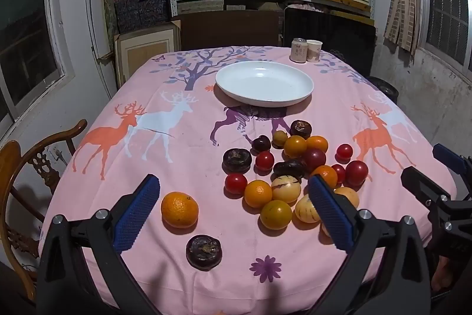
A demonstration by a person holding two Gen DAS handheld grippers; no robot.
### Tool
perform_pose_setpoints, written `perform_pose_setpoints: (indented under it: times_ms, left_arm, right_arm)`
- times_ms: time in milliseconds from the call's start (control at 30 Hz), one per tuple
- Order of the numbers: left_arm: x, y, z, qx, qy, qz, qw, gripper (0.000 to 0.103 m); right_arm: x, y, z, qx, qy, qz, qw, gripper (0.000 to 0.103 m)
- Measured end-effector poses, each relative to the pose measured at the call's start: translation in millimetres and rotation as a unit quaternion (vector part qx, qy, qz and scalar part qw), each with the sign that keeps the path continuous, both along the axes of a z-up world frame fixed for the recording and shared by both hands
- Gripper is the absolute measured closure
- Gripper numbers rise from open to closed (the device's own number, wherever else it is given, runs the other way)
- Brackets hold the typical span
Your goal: Organize fruits
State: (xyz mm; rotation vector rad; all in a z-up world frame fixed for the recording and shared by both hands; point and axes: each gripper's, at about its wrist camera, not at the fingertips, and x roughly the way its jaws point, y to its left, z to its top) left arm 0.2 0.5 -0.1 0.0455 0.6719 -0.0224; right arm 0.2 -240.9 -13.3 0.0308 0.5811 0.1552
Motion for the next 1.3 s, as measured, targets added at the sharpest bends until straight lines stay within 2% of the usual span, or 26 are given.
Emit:
perform_pose_setpoints:
  times_ms: [300, 1300]
  left_arm:
    - [0, -2, 1, 0.006, 0.002, 0.000, 1.0000, 0.004]
    - [5, 3, -5, 0.006, 0.010, 0.006, 0.9999, 0.004]
  right_arm:
    - [4, 0, -8, 0.003, 0.002, 0.003, 1.000, 0.003]
    - [0, -5, -2, 0.014, 0.006, 0.003, 1.000, 0.003]
